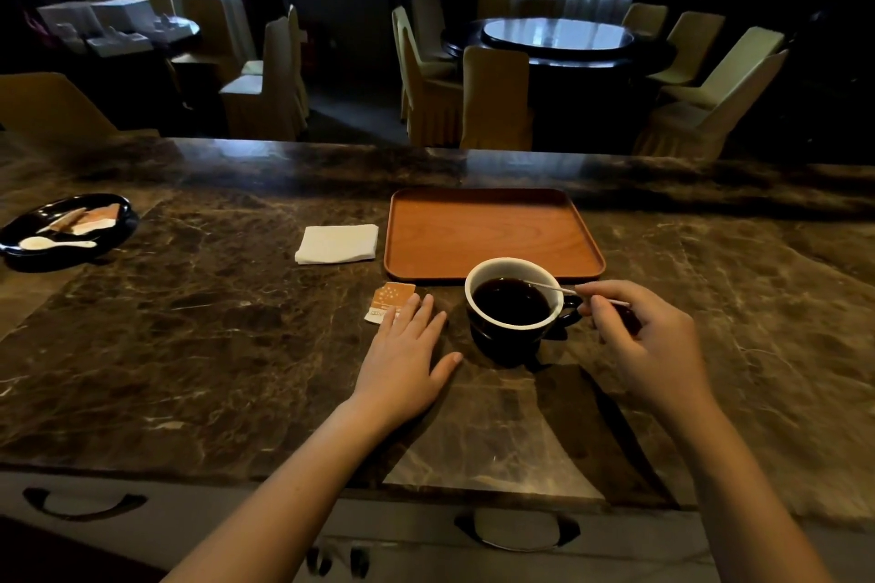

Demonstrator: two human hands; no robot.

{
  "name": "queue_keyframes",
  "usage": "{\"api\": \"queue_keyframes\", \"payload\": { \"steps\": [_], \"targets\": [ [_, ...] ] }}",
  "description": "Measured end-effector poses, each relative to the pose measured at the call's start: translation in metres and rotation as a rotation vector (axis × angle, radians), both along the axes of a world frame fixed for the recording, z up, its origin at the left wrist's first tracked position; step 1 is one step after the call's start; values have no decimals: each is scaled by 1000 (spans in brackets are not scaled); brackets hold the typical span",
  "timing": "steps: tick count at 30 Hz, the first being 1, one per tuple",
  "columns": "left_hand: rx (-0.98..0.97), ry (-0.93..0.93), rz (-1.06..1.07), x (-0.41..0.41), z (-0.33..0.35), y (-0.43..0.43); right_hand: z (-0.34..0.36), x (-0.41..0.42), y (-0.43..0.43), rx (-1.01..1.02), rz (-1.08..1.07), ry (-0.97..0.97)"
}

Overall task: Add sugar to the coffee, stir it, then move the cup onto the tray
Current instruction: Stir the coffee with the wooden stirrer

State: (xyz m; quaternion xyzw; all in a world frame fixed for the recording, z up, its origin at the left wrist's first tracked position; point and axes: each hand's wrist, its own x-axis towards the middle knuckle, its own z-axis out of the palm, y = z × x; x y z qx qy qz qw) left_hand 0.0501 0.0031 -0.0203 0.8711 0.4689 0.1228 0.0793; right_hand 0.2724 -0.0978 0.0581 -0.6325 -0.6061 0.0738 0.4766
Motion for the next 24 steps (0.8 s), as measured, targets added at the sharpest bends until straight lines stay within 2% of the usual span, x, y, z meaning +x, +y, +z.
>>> {"api": "queue_keyframes", "payload": {
  "steps": [4, 12, 16, 24],
  "targets": [
    [-15, 24, -16, -8, 1, -7, -6, 1, -4, 26, -26, 19],
    [-69, -62, -55, -19, -2, -28, -9, 5, -8, 59, -55, 41],
    [-33, -12, -57, -20, -6, -35, -8, 6, -8, 36, -70, 0],
    [-3, 56, -51, -19, -8, -37, -1, 6, -7, -225, -106, -133]
  ]
}}
